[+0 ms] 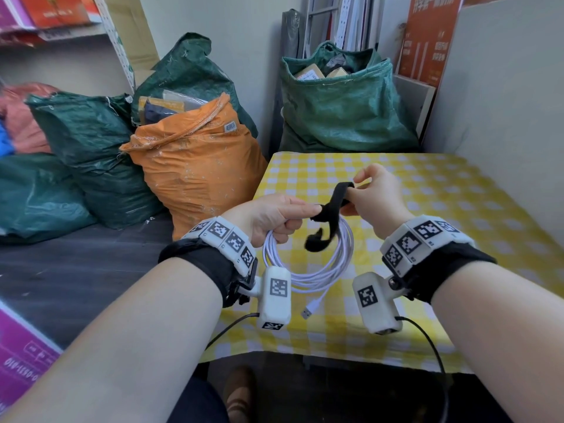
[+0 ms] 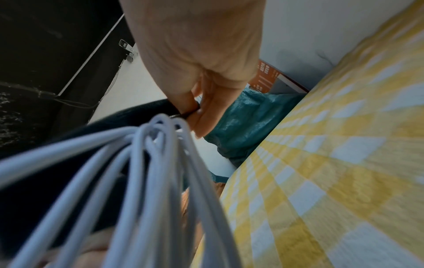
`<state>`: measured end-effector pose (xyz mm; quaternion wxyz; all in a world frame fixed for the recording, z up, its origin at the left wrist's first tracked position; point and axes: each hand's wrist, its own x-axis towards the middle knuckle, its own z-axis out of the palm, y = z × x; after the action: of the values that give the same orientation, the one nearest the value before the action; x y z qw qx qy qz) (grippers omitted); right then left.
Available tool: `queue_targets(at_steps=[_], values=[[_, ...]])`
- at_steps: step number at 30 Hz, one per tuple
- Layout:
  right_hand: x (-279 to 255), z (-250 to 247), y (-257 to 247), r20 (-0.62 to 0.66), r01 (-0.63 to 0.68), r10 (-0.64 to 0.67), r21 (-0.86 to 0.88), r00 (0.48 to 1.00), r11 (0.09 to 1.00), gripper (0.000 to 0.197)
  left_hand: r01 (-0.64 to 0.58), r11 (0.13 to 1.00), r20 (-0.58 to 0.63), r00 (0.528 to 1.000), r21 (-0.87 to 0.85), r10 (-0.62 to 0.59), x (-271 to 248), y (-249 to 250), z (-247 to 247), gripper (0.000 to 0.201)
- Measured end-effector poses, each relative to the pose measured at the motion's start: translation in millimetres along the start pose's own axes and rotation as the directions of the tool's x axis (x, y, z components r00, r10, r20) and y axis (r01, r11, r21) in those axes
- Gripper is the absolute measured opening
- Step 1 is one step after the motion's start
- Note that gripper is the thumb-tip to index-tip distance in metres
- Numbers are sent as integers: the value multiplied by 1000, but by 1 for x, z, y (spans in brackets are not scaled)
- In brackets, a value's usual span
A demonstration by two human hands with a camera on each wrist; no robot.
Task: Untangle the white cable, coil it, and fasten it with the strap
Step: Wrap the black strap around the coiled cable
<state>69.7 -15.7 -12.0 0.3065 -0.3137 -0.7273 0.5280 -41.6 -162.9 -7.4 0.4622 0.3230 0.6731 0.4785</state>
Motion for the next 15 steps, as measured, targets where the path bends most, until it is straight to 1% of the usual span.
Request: queue_targets(at_steps=[1, 3, 5, 6, 7, 9, 10, 13, 15], values=[[-1, -1, -1, 31, -27, 27, 13, 999, 1000, 27, -6, 1000, 16, 1000, -12, 6, 0, 0, 0, 12], [-2, 0, 1, 57, -55, 56, -23, 997, 998, 23, -25, 999, 36, 999, -22, 26, 1, -1, 0, 5], [-3, 1, 3, 100, -71, 77, -62, 992, 996, 19, -63, 997, 38, 997, -41, 65, 2, -1, 0, 15], [-3, 2, 4, 153, -98, 106, -62, 983, 993, 20, -89, 994, 41, 995, -55, 92, 3, 0, 1, 17], [-4, 2, 4, 219, -140, 146, -45, 965, 989, 20, -116, 991, 45, 992, -66, 119, 3, 1, 1, 18], [-7, 1, 4, 347, -225, 222, -33, 911, 974, 19, -156, 985, 55, 985, -78, 161, 1, 2, 3, 19], [-8, 0, 3, 398, -248, 243, -39, 885, 968, 17, -169, 982, 56, 983, -87, 175, 1, 3, 3, 19], [-8, -2, 5, 500, -293, 270, -35, 823, 956, 22, -173, 971, 63, 981, -166, 185, 0, 3, 4, 21], [-8, -3, 5, 552, -296, 285, -72, 783, 952, 14, -154, 969, 87, 981, -193, 173, 0, 5, 4, 21]])
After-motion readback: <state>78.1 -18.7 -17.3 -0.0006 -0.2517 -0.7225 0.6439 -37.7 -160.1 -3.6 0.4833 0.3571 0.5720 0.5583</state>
